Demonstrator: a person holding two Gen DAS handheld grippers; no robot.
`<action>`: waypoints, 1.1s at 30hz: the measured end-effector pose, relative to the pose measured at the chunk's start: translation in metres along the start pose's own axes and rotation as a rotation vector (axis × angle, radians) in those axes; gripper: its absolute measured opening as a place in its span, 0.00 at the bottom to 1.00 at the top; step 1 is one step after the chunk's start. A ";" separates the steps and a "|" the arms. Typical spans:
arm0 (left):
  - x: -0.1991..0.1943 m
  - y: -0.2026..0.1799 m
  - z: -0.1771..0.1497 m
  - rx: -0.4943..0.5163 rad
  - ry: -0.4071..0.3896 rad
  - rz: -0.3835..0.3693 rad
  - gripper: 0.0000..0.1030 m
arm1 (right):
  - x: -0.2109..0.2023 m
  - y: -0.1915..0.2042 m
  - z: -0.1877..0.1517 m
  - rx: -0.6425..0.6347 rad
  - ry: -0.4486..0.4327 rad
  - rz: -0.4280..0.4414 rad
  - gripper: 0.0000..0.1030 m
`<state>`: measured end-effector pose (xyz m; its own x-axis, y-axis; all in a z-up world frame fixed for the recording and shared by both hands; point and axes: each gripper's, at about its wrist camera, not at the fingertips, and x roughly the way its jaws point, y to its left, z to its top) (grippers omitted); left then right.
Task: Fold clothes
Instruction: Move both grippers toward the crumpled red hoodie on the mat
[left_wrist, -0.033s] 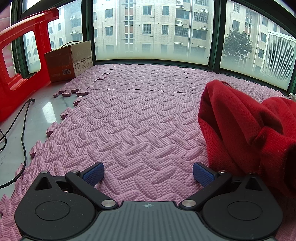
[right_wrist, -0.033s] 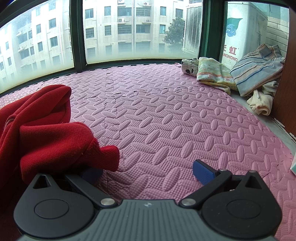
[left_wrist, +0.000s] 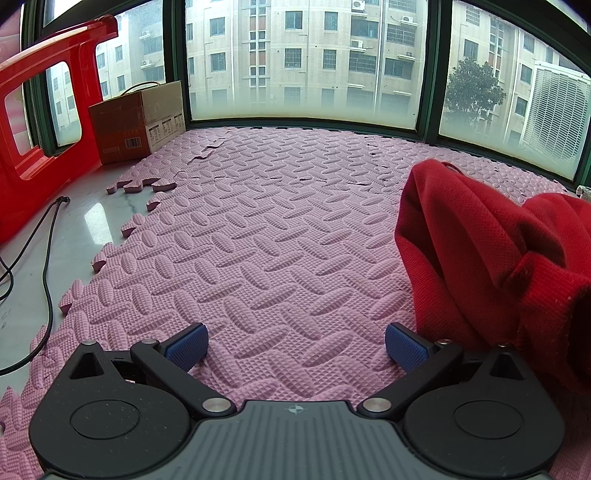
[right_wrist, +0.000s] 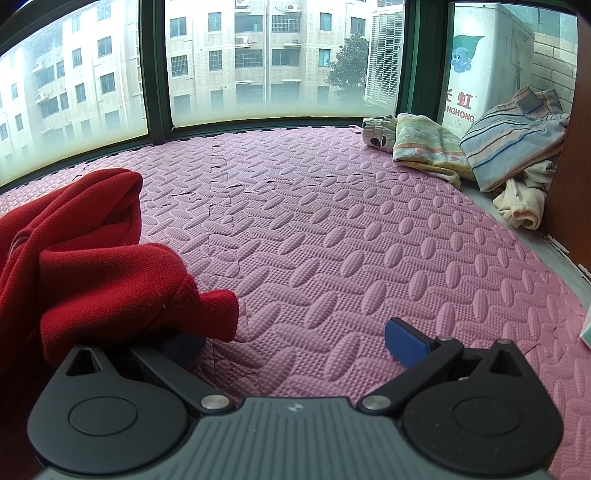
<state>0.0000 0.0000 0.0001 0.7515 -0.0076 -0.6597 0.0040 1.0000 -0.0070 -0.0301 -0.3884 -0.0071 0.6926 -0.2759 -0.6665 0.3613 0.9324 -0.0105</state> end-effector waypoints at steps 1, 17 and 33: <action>0.000 0.000 0.000 0.000 0.000 0.000 1.00 | 0.000 0.000 0.000 0.002 0.000 0.002 1.00; 0.000 -0.003 0.001 0.003 0.007 0.007 1.00 | -0.013 0.001 -0.009 -0.033 0.012 0.013 1.00; -0.041 -0.024 -0.015 0.028 0.031 -0.005 1.00 | -0.038 0.003 -0.025 -0.050 0.054 0.065 1.00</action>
<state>-0.0412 -0.0236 0.0159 0.7309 -0.0127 -0.6823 0.0270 0.9996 0.0102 -0.0712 -0.3694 0.0001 0.6787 -0.2029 -0.7058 0.2844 0.9587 -0.0022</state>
